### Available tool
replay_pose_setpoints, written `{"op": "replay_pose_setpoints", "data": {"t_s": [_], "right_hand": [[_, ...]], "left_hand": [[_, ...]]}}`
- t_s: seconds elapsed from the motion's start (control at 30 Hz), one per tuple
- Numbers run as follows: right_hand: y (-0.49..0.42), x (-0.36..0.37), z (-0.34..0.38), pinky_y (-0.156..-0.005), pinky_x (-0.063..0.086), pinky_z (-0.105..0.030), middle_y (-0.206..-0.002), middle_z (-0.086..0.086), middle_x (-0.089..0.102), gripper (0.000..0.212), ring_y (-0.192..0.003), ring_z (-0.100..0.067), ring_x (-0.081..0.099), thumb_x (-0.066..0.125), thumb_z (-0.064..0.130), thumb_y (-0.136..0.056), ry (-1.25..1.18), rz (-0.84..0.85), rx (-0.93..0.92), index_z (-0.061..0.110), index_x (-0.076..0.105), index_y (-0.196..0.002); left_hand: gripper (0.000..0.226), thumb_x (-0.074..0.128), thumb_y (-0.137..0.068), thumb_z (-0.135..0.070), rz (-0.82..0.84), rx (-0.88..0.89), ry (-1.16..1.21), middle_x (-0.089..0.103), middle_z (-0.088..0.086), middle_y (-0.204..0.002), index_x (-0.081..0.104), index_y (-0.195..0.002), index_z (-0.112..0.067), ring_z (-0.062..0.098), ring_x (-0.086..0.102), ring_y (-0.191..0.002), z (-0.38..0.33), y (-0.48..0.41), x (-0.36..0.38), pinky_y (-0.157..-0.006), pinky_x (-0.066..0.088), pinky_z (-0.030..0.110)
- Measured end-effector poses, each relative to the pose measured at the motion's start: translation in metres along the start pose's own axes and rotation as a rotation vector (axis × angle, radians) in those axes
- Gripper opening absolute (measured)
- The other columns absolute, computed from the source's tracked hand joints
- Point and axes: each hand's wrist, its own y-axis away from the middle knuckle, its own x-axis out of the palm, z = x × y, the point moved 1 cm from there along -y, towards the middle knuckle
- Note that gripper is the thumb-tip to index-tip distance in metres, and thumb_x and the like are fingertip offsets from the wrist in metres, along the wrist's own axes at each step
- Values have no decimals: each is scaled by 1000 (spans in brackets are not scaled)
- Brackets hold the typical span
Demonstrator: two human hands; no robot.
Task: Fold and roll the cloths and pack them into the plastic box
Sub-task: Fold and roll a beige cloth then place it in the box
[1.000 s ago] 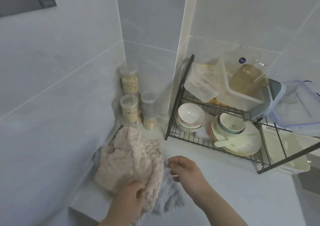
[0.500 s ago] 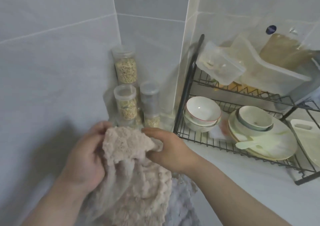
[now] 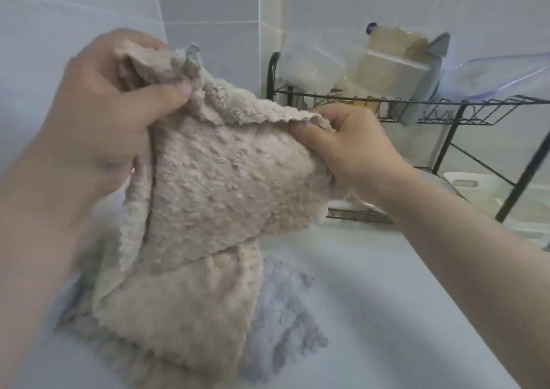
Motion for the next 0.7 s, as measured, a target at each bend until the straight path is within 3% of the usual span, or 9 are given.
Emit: {"op": "replay_pose_setpoints", "data": {"t_s": [0.07, 0.1, 0.2, 0.27, 0.33, 0.4, 0.5, 0.6, 0.7], "right_hand": [[18, -32, 1, -41, 34, -16, -43, 13, 48, 26, -41, 0, 40, 72, 30, -82, 156, -66, 4, 17, 62, -63], [27, -49, 1, -39, 30, -13, -41, 13, 45, 27, -40, -1, 38, 72, 30, -82, 235, -78, 11, 18, 61, -61], [55, -102, 0, -45, 36, -15, -56, 3, 58, 23, -49, -5, 47, 70, 33, -84, 424, -50, 72, 13, 67, -71], [68, -134, -5, -54, 47, -22, -71, -8, 67, 15, -60, -17, 59, 69, 32, -85, 445, -27, 167, 17, 72, -83], [75, -158, -10, -48, 42, -21, -62, -3, 61, 8, -49, -13, 53, 66, 23, -86, 416, -72, 225, 21, 70, -80], [77, -177, -12, -39, 34, -15, -54, 1, 52, 11, -39, -8, 43, 64, 16, -86, 431, -171, 211, 16, 68, -77], [86, -196, -11, -44, 33, -19, -57, -3, 51, 11, -48, -11, 40, 62, 13, -85, 468, -258, 150, 12, 71, -78], [111, -209, -10, -49, 33, -22, -62, -16, 54, 17, -57, -9, 42, 62, 19, -86, 570, -136, 117, 7, 70, -77], [153, -208, -17, -55, 37, -26, -59, -4, 55, 19, -56, -3, 42, 64, 20, -86, 671, 78, 142, 11, 69, -71]], "left_hand": [[9, 69, -77, -24, 33, 29, -41, 67, -11, -69, 70, -70, -30, 12, 65, -72, -15, 8, 27, -74, 57, 36], [12, 67, -79, -33, 45, 4, -63, 67, -11, -67, 72, -69, -31, 11, 63, -70, -18, 10, 39, -71, 54, 32], [46, 66, -77, -56, 67, -97, -212, 64, 2, -71, 72, -81, -11, 14, 53, -66, -11, 8, 81, -63, 40, 29], [36, 70, -82, -42, 143, -106, -300, 63, 7, -78, 68, -90, -7, 11, 50, -65, -6, 9, 116, -59, 38, 23], [19, 72, -82, -30, 275, -82, -331, 60, -1, -76, 65, -90, -13, 6, 49, -65, -2, 10, 146, -54, 36, 12], [26, 72, -82, -34, 352, -99, -361, 57, -2, -70, 64, -81, -9, 10, 47, -65, -1, 8, 163, -55, 35, 22], [42, 65, -84, -45, 364, -124, -325, 55, 5, -68, 65, -81, -3, 15, 46, -62, -8, 9, 176, -56, 31, 27], [57, 57, -81, -56, 376, -135, -260, 45, 10, -62, 61, -77, 1, 16, 39, -58, -28, 32, 176, -53, 26, 28], [66, 54, -73, -73, 582, -117, -328, 67, 13, -73, 71, -84, -10, 14, 49, -65, -26, 74, 162, -62, 36, 29]]}}
